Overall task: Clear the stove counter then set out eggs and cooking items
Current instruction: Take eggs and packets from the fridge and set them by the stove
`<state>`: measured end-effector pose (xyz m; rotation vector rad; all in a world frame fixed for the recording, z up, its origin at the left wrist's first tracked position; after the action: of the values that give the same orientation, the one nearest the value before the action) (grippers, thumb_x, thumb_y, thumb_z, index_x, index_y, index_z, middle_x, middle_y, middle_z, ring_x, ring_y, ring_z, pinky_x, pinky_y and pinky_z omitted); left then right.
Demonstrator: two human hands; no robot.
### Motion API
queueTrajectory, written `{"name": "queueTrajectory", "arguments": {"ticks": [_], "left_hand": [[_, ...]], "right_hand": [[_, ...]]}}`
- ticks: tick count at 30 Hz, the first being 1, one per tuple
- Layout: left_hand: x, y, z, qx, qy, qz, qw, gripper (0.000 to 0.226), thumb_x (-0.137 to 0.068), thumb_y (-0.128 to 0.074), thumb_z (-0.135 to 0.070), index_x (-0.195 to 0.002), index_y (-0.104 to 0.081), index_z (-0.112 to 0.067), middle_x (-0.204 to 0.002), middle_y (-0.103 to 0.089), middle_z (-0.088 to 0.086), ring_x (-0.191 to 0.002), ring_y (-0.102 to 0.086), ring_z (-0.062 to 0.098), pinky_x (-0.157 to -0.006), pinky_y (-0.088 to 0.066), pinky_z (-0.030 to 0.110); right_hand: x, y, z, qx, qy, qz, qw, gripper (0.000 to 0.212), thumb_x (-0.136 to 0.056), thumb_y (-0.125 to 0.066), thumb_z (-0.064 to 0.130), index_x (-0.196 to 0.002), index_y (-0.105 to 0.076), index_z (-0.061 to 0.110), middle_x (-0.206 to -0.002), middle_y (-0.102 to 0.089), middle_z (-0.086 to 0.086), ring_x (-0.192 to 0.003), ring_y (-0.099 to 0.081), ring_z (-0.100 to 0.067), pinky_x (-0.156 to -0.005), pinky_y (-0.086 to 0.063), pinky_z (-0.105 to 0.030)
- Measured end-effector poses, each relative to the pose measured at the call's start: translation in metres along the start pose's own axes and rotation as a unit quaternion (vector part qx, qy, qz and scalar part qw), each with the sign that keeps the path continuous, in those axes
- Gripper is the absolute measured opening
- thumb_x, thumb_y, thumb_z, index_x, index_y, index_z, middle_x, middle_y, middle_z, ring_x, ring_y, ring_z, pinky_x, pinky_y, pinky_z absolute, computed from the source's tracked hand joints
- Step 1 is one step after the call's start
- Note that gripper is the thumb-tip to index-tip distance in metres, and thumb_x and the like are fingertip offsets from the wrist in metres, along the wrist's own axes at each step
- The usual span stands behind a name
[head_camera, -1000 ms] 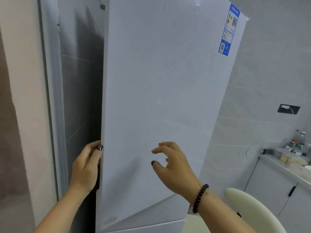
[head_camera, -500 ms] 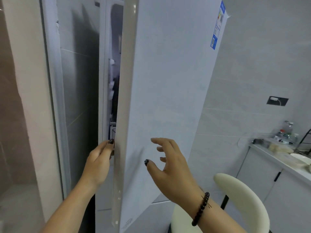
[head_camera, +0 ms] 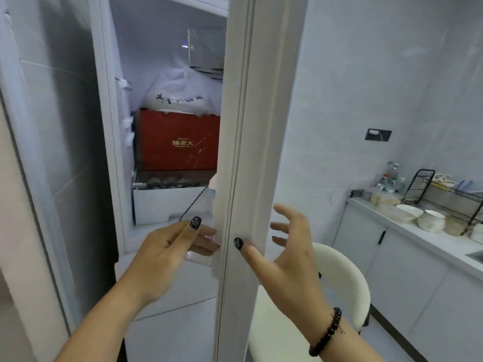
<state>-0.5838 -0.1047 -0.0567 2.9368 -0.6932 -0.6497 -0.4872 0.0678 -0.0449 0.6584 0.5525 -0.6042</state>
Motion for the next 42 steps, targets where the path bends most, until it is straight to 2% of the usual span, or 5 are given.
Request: {"name": "queueTrajectory", "arguments": {"ticks": [6, 13, 18, 32, 42], "left_hand": [[-0.017, -0.016, 0.000, -0.065, -0.049, -0.041, 0.996, 0.024, -0.099, -0.049, -0.016, -0.102, -0.069, -0.027, -0.101, -0.071, -0.018, -0.098, -0.064, 0.000, -0.082, -0.048, 0.013], [-0.026, -0.054, 0.015, -0.087, -0.054, 0.005, 0.995, 0.027, -0.096, -0.054, -0.014, -0.102, -0.070, -0.036, -0.106, -0.066, -0.030, -0.105, -0.059, -0.005, -0.086, -0.043, 0.011], [-0.041, -0.068, 0.014, -0.058, -0.066, 0.000, 0.996, 0.029, -0.095, -0.056, -0.011, -0.103, -0.069, -0.037, -0.106, -0.066, -0.028, -0.105, -0.059, -0.007, -0.085, -0.045, 0.011], [-0.134, -0.107, 0.039, 0.007, -0.035, 0.082, 0.996, 0.029, -0.094, -0.055, -0.006, -0.099, -0.071, -0.030, -0.104, -0.070, -0.015, -0.101, -0.063, 0.001, -0.084, -0.046, 0.018], [-0.186, -0.142, 0.050, 0.052, -0.044, 0.187, 0.980, 0.027, -0.092, -0.058, -0.002, -0.096, -0.072, -0.024, -0.097, -0.074, -0.009, -0.097, -0.068, 0.009, -0.091, -0.050, 0.029]], "right_hand": [[0.006, 0.049, -0.021, -0.010, -0.034, -0.075, 0.997, 0.074, -0.063, -0.073, 0.059, -0.127, -0.041, 0.037, -0.124, -0.048, 0.019, -0.111, -0.053, 0.000, -0.091, -0.052, -0.033], [0.018, 0.085, -0.017, 0.194, 0.137, -0.258, 0.937, 0.075, -0.074, -0.073, 0.004, -0.138, -0.035, 0.008, -0.140, -0.034, -0.013, -0.133, -0.038, -0.018, -0.110, -0.036, -0.029], [0.024, 0.059, -0.009, 0.294, 0.289, -0.151, 0.899, 0.051, -0.076, -0.065, 0.000, -0.123, -0.051, 0.013, -0.132, -0.045, -0.013, -0.118, -0.053, -0.032, -0.097, -0.048, -0.040], [-0.015, 0.071, -0.078, 0.378, 0.050, -0.051, 0.923, 0.029, -0.075, -0.066, 0.017, -0.103, -0.067, 0.027, -0.078, -0.068, 0.017, -0.071, -0.058, -0.003, -0.070, -0.046, -0.017], [-0.065, 0.105, -0.120, 0.476, -0.142, 0.013, 0.868, 0.035, -0.098, -0.049, 0.031, -0.133, -0.053, 0.028, -0.121, -0.058, 0.009, -0.106, -0.058, -0.016, -0.088, -0.047, -0.026]]}}
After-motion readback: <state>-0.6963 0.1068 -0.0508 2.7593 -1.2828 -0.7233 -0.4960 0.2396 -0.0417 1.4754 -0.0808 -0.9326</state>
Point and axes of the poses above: each hand's wrist, its own x-axis away from the middle knuckle, its own y-axis out of the back of the hand, z = x × y, the point moved 3 cm from there along -x, towards the middle knuckle
